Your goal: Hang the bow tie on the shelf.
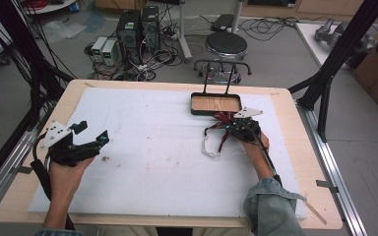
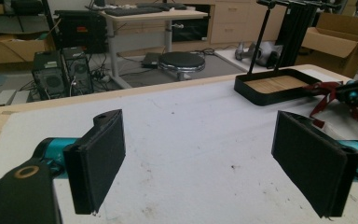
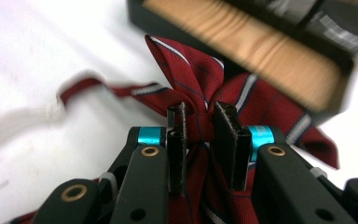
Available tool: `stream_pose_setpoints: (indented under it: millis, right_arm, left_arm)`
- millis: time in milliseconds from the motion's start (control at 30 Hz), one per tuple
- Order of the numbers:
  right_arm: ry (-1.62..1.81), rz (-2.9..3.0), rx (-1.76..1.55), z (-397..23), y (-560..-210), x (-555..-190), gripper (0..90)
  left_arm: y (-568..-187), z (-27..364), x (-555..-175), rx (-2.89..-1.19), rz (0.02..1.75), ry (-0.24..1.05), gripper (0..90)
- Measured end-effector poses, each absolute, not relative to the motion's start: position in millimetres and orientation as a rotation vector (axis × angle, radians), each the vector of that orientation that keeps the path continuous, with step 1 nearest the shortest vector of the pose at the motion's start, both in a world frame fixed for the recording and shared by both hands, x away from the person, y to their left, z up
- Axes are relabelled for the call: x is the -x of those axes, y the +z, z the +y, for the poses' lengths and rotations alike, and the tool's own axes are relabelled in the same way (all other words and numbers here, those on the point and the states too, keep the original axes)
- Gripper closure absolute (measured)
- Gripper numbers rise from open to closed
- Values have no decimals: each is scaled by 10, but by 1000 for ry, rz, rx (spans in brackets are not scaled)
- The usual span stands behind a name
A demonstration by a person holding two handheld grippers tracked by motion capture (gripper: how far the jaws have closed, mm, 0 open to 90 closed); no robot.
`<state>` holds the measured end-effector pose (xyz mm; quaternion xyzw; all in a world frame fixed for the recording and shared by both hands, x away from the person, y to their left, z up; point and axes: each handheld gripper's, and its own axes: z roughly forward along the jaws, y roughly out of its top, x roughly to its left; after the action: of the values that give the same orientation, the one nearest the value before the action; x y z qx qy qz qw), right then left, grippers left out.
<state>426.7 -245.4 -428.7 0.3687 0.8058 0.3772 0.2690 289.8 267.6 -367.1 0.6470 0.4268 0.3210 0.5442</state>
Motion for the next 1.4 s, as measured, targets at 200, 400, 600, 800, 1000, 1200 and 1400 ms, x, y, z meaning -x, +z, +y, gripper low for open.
stream_pose_setpoints:
  millis: [200, 400, 600, 800, 1000, 1200, 1400]
  right_arm:
    - [1037, 2043, -979, -2546, -3996, -4206, 753]
    - [1046, 1980, -918, -2490, -3690, -4224, 752]
    - [1059, 1904, -869, -2484, -3467, -4219, 752]
    - [1070, 1795, -934, -2628, -3408, -4223, 752]
    - [1085, 1702, -977, -2771, -3268, -4265, 752]
    - [1083, 1675, -945, -2747, -3066, -4376, 751]
    - [1059, 1678, -943, -2742, -3031, -4553, 751]
  left_arm:
    - [-3678, 2646, -2904, -1544, 1008, 756, 178]
    - [-3677, 2649, -2906, -1544, 1007, 756, 178]
    - [-3661, 2667, -2898, -1536, 1008, 759, 178]
    - [-3663, 2668, -2899, -1535, 1008, 758, 178]
    - [-3679, 2648, -2911, -1547, 1009, 755, 178]
    - [-3698, 2642, -2923, -1553, 1009, 749, 178]
    - [-3693, 2652, -2923, -1549, 1008, 752, 178]
